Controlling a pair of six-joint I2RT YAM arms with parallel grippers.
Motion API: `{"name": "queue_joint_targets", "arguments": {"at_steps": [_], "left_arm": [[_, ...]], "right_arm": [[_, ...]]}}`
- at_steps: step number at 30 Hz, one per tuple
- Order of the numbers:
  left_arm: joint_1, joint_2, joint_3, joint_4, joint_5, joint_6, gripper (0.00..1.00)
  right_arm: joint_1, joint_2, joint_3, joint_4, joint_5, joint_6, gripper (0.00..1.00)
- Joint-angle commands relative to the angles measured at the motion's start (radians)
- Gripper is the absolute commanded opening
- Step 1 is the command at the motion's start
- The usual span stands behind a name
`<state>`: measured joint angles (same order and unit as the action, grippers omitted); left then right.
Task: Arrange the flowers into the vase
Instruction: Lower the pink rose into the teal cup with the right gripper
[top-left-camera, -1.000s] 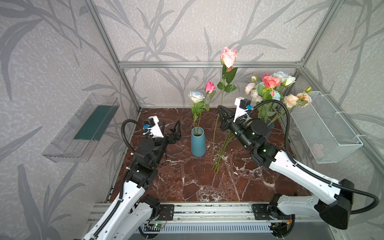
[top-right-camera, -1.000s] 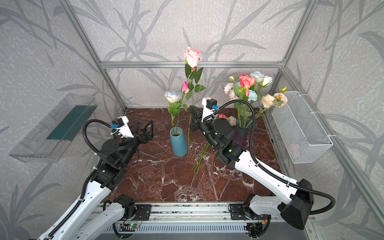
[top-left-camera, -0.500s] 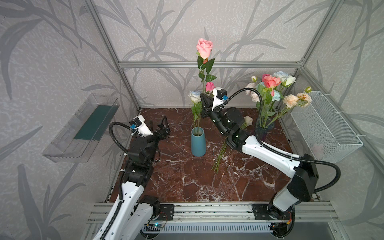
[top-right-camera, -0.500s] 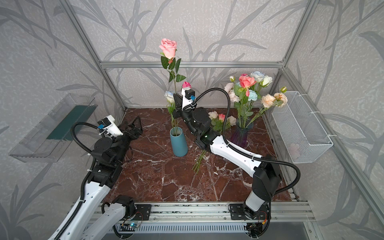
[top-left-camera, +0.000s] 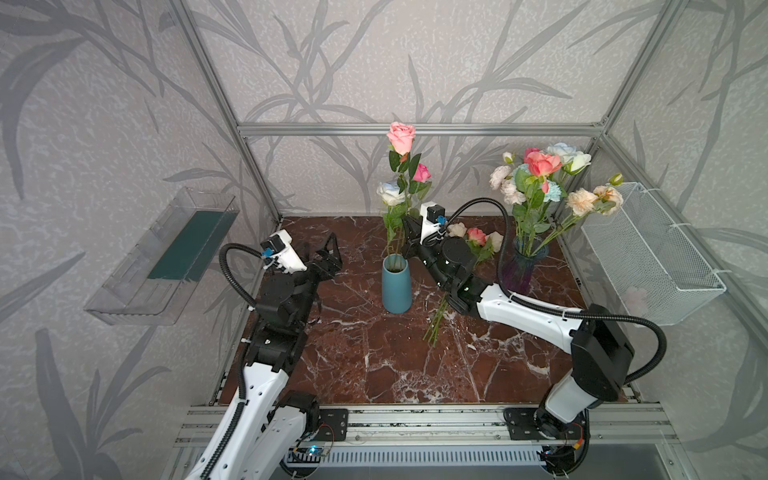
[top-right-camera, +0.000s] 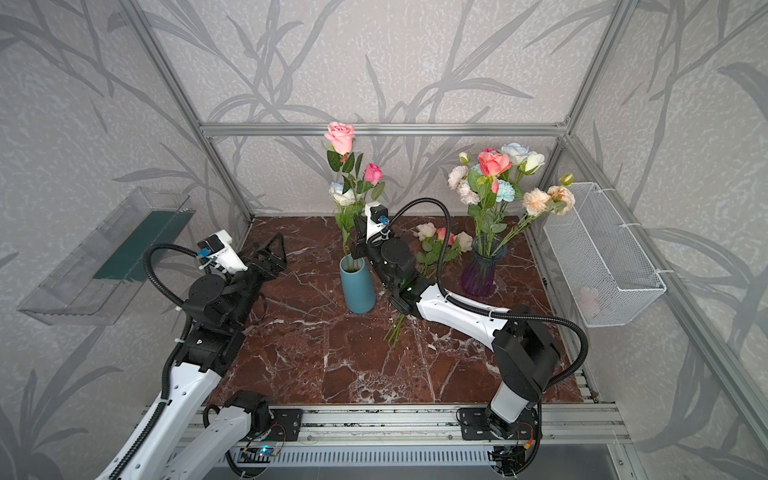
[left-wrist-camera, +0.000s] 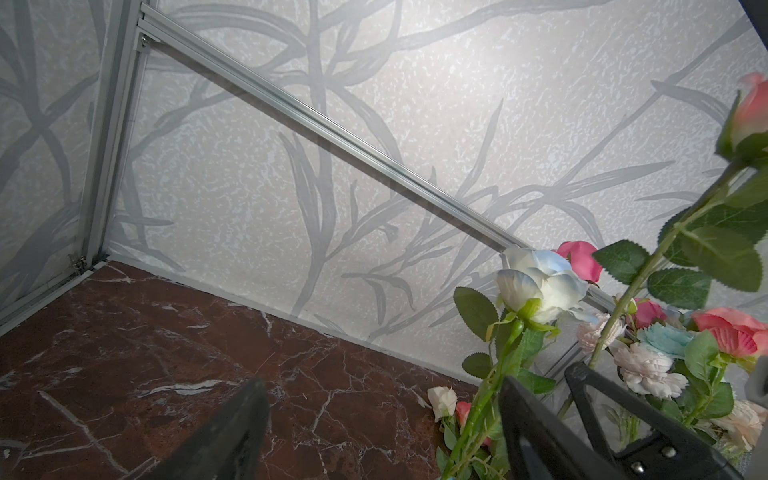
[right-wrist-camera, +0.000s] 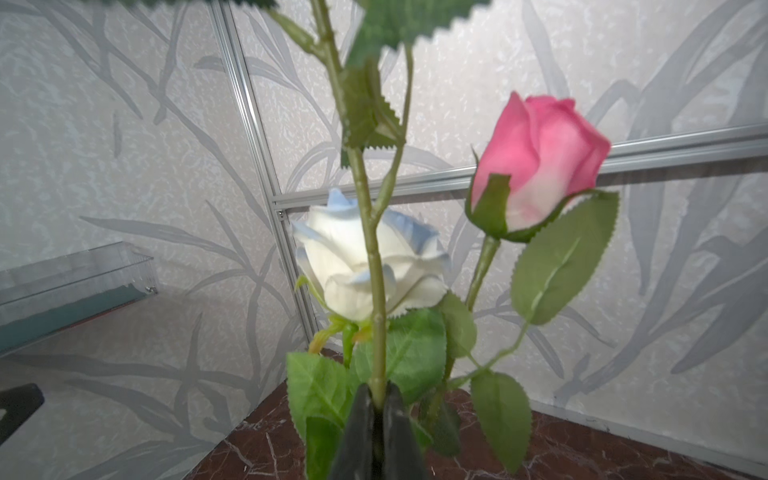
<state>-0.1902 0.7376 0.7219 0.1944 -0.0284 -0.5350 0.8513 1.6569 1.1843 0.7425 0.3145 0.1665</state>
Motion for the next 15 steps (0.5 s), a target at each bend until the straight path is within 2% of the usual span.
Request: {"name": "queue_joint_targets", "arguments": {"at_steps": [1,3,6,15], "left_arm": [[0.005,0.003,-0.016,0.027,0.005,-0.019,0.87],[0.005,0.006,-0.015,0.027,0.005,-0.022,0.87],[0.004,0.006,-0.015,0.03,0.016,-0.025,0.87],[0.004,0.017,-0.016,0.034,0.033,-0.038,0.87]], "right_arm": [[0.022,0.02,-0.031,0.013,0.021,0.032,0.15],[0.036,0.017,-0.024,-0.072,0.026,0.011,0.23],[0.042,-0.001,-0.047,-0.101,0.039,0.03,0.33],[0.07,-0.09,-0.115,-0.139,0.069,0.042,0.41]]}}
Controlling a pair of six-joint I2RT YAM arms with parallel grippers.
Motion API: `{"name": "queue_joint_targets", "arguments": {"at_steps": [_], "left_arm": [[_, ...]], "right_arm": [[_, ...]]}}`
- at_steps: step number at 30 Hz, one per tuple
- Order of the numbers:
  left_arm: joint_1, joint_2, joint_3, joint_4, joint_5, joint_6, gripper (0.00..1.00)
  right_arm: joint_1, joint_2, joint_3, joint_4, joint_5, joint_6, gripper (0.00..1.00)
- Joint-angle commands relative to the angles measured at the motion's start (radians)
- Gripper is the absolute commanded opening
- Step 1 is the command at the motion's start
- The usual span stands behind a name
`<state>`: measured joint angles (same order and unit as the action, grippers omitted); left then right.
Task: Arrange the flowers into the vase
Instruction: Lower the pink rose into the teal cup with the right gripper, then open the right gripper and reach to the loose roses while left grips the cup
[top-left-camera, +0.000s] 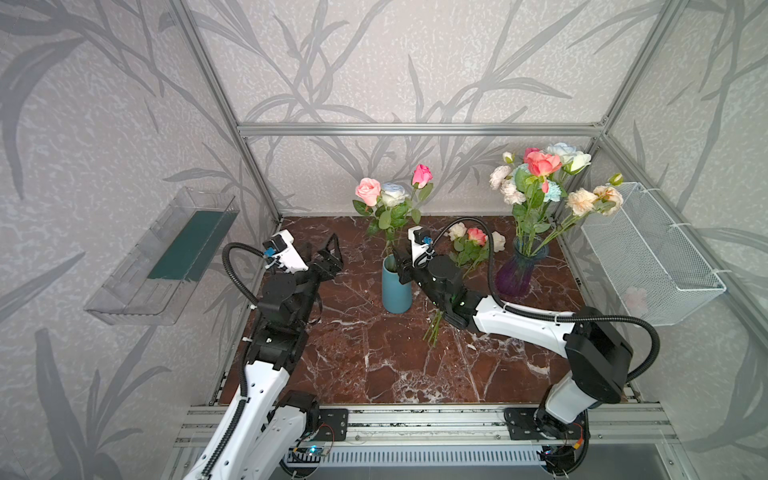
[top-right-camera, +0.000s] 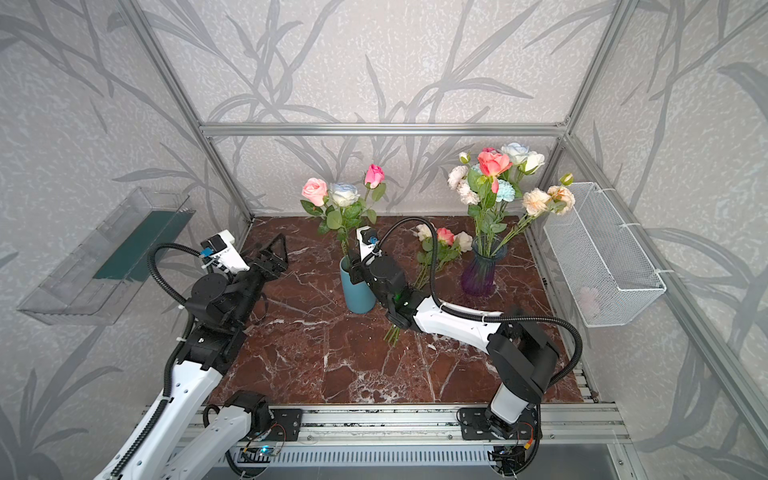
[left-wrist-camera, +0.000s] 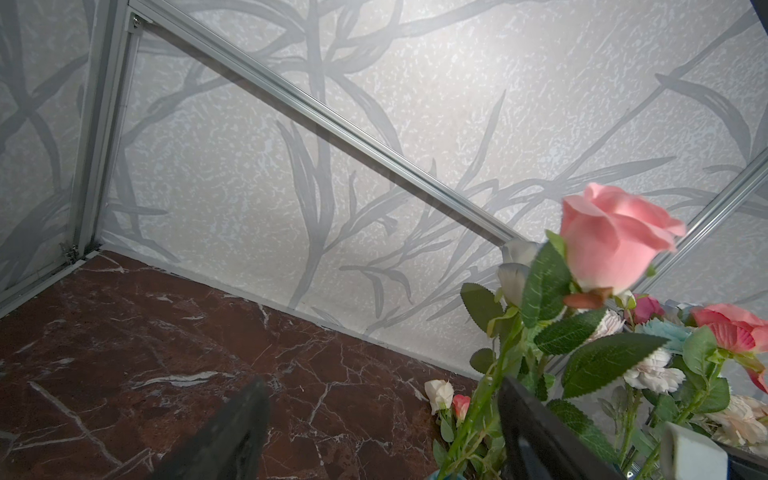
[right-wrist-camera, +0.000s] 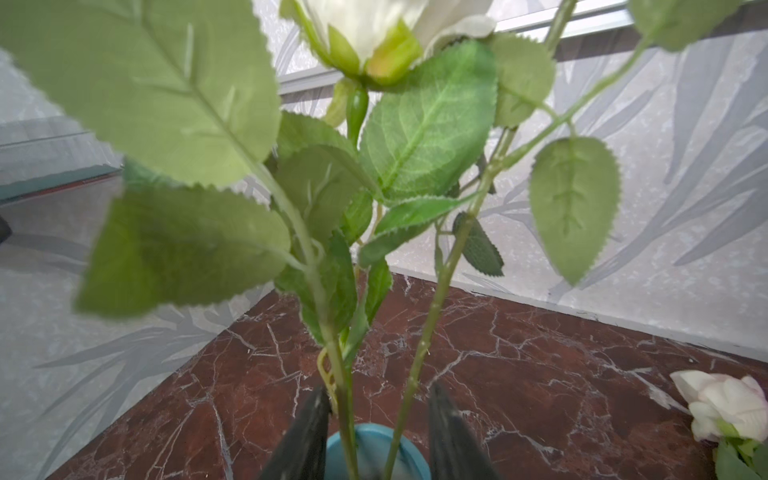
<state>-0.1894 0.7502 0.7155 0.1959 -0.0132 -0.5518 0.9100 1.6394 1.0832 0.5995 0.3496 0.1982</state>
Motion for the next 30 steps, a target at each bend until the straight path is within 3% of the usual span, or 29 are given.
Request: {"name": "queue_joint_targets", "arguments": {"at_steps": [1,12,18,20,23,27,30], "left_arm": [[0.004,0.007,-0.01,0.033,0.019,-0.023,0.87],[0.004,-0.001,-0.011,0.034,0.033,-0.023,0.85],[-0.03,-0.008,-0.002,0.043,0.112,-0.039,0.81],[-0.074,-0.005,-0.001,0.051,0.139,-0.041,0.8],[-0.191,-0.008,-0.005,0.054,0.136,-0.011,0.8],[-0.331,0.01,-0.011,0.089,0.194,0.013,0.79],[-0.396,0.04,-0.011,0.125,0.263,-0.001,0.78]], "right_arm": [[0.015,-0.087,-0.023,0.003,0.039,0.011,0.42],[0.037,-0.287,-0.104,-0.107,0.071,0.026,0.43],[0.026,-0.408,-0.197,-0.289,0.235,0.069,0.44],[-0.009,-0.44,-0.234,-0.38,0.241,0.125,0.43],[-0.101,-0.45,-0.253,-0.547,0.156,0.247,0.43],[-0.195,-0.39,-0.238,-0.708,0.07,0.35,0.41],[-0.236,-0.308,-0.21,-0.755,0.017,0.384,0.34]]}}
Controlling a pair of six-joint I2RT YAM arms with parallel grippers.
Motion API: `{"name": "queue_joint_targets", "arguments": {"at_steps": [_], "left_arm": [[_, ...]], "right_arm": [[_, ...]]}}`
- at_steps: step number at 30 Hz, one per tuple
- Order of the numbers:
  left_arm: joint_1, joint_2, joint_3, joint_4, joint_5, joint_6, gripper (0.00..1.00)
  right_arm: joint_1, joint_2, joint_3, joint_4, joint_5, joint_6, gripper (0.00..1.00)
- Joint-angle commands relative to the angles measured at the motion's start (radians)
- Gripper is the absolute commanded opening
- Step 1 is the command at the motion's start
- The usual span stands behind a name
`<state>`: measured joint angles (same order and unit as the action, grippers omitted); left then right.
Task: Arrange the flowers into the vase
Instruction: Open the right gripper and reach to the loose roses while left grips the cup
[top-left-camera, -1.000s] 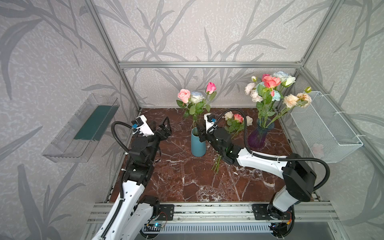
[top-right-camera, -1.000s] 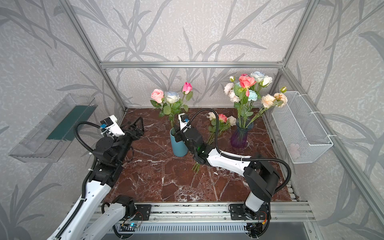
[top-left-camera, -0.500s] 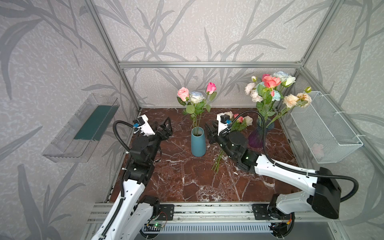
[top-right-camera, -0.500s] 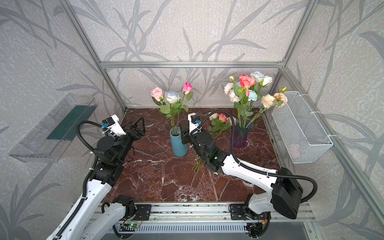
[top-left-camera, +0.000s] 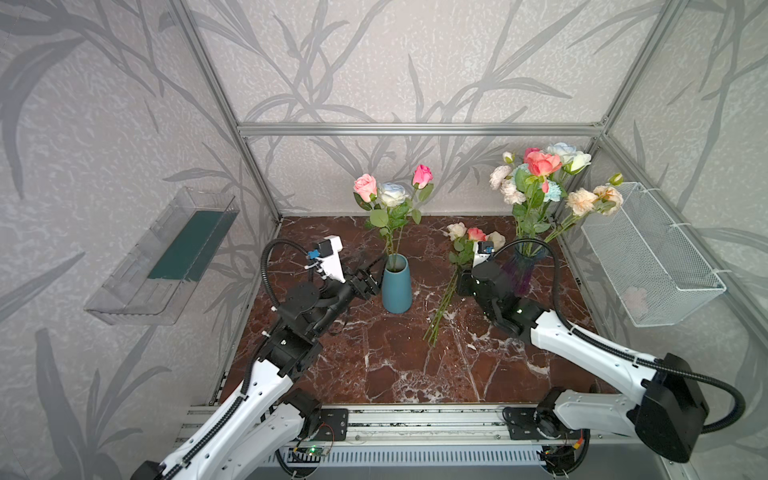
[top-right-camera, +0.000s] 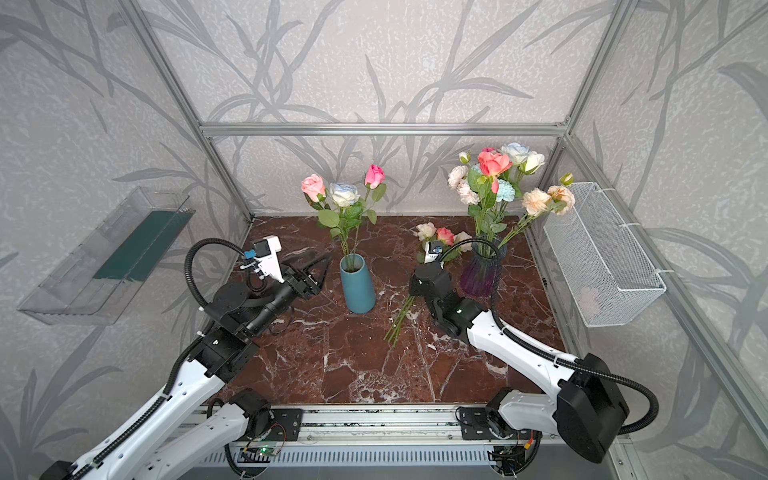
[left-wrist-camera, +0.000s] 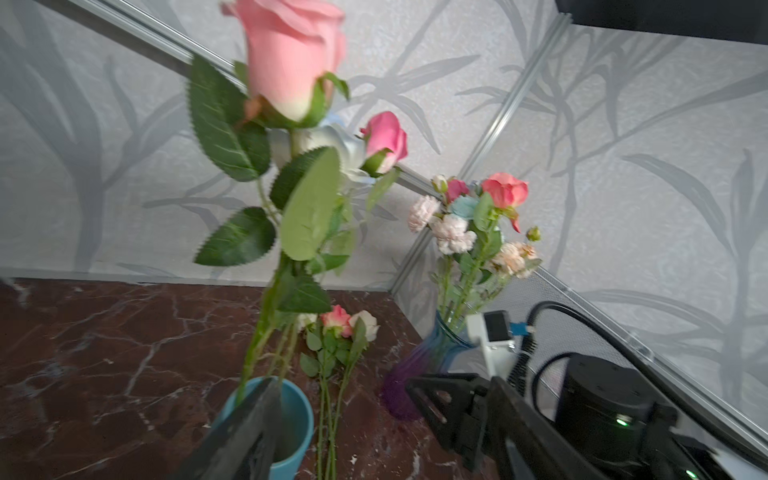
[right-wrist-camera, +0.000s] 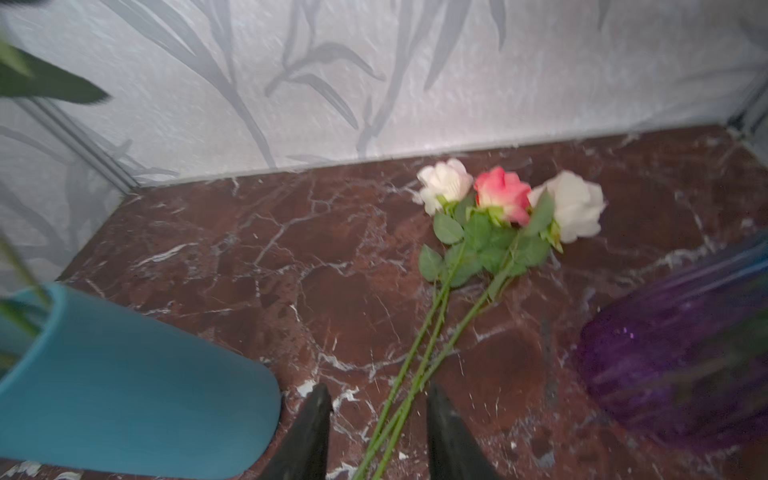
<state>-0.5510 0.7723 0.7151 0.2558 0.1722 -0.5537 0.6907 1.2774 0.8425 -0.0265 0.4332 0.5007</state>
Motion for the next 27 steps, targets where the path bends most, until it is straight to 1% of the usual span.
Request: {"name": "queue_joint_targets", "arguments": {"at_steps": [1,4,7,8,9,12,18,23,27], "left_arm": [[-0.055,0.03,-0.009,0.073,0.097,-0.002,0.77],[-0.1,0.063,-0.002,0.089,0.149,-0.002,0.77],[-0.134,0.094,0.008,0.091,0.182,-0.002,0.76],[-0.14,0.103,0.01,0.087,0.183,-0.003,0.76],[-0.147,0.11,0.01,0.085,0.183,-0.005,0.76],[-0.157,0.127,0.012,0.08,0.182,-0.008,0.76],[-0.16,0.125,0.013,0.073,0.168,-0.002,0.76],[-0.159,0.116,0.013,0.065,0.155,0.007,0.76],[-0.16,0.116,0.013,0.062,0.151,0.01,0.77]], "right_arm": [[-0.025,0.087,0.045,-0.137,-0.072,0.088,0.32],[-0.057,0.203,0.108,-0.165,-0.109,0.112,0.22],[-0.081,0.317,0.18,-0.193,-0.116,0.13,0.18],[-0.087,0.353,0.2,-0.193,-0.116,0.164,0.18],[-0.095,0.388,0.222,-0.194,-0.124,0.171,0.18],[-0.117,0.488,0.289,-0.197,-0.124,0.176,0.18],[-0.186,0.653,0.444,-0.23,-0.171,0.201,0.24],[-0.2,0.75,0.559,-0.292,-0.196,0.204,0.27],[-0.201,0.79,0.597,-0.337,-0.204,0.227,0.28]]}}
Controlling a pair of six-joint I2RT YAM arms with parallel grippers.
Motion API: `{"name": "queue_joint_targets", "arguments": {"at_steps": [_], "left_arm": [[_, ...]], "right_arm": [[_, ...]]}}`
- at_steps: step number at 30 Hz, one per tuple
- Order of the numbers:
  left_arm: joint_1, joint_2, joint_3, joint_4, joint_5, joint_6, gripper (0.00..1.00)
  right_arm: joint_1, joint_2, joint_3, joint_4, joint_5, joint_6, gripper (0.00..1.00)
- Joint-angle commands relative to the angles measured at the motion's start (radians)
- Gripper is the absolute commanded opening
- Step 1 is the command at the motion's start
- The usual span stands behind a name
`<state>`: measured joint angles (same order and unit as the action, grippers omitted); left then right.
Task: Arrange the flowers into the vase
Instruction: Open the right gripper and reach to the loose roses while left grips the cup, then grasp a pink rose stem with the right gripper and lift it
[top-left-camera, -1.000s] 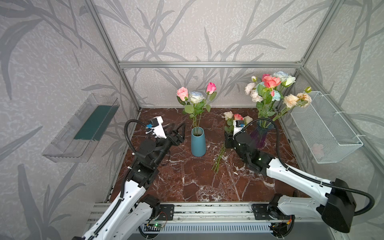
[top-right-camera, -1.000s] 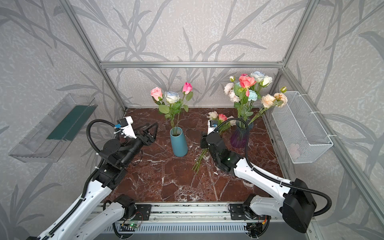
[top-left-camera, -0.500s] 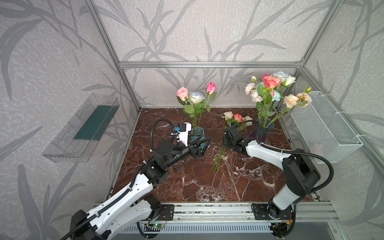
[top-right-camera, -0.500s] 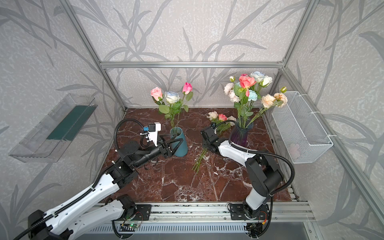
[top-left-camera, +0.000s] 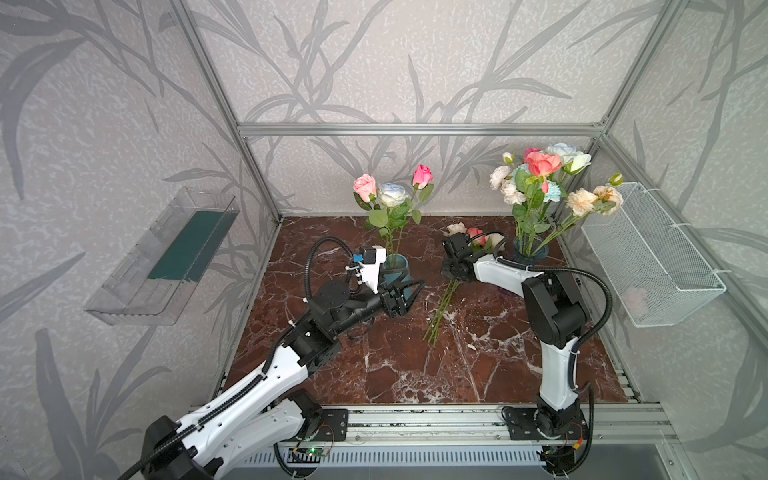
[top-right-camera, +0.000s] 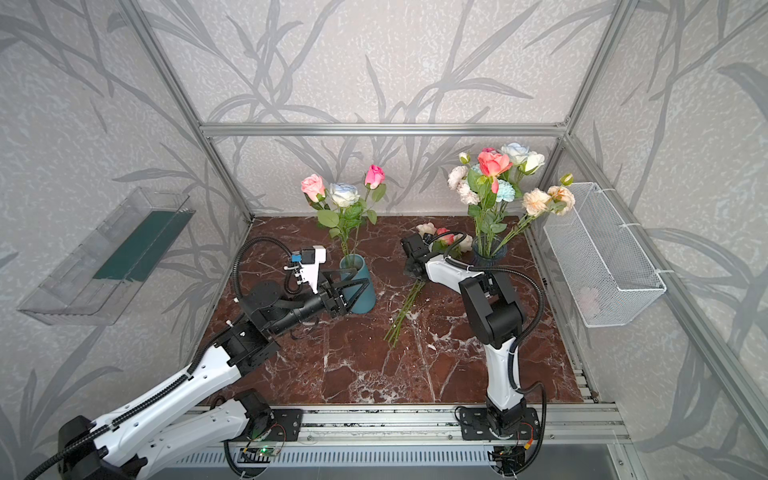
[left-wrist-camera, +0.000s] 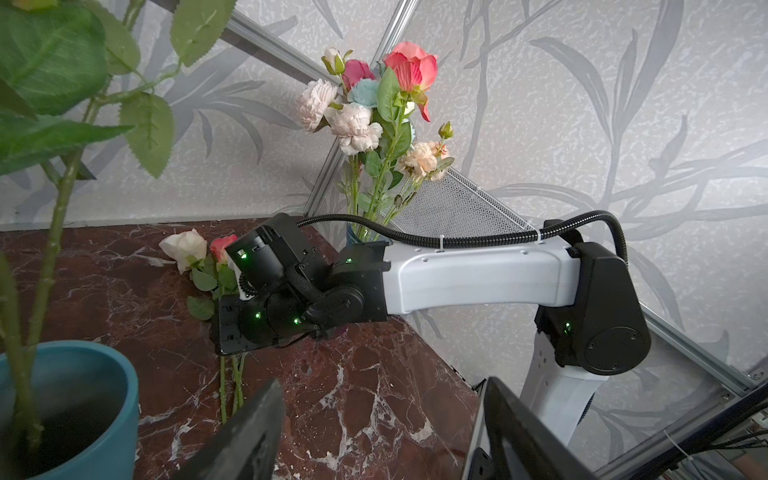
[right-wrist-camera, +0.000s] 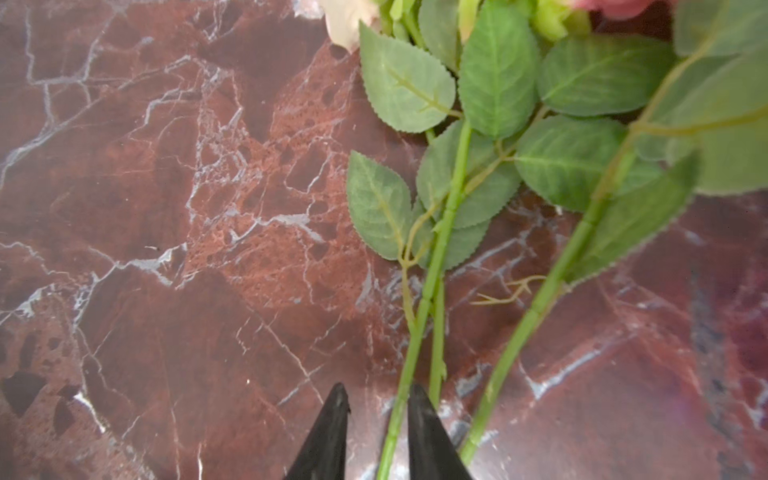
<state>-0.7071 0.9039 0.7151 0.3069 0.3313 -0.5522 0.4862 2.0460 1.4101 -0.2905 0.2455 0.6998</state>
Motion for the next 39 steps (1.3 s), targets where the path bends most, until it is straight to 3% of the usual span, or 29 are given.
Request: {"name": "queue_joint_targets", "arguments": {"at_steps": [1,17,24,26,31,39], "left_arm": [[-0.004,-0.016,0.013,0.011,-0.01,0.009,0.77],[-0.004,-0.013,0.011,0.003,-0.029,0.017,0.77],[-0.002,-0.014,0.01,0.002,-0.035,0.022,0.76],[-0.003,-0.014,0.01,0.001,-0.036,0.023,0.77],[-0.002,-0.016,0.01,-0.002,-0.037,0.03,0.76],[0.001,-0.02,0.011,-0.008,-0.048,0.044,0.77]], "right_arm": [[0.002,0.024,0.028,-0.073,-0.017,0.035,0.28],[-0.004,0.099,0.044,-0.063,-0.029,0.091,0.26],[-0.003,0.084,0.026,-0.042,-0.042,0.093,0.05],[-0.003,0.067,0.015,-0.027,-0.061,0.094,0.0],[0.007,-0.016,-0.032,0.039,-0.111,0.087,0.0],[0.049,-0.207,-0.183,0.325,-0.201,0.068,0.0]]}}
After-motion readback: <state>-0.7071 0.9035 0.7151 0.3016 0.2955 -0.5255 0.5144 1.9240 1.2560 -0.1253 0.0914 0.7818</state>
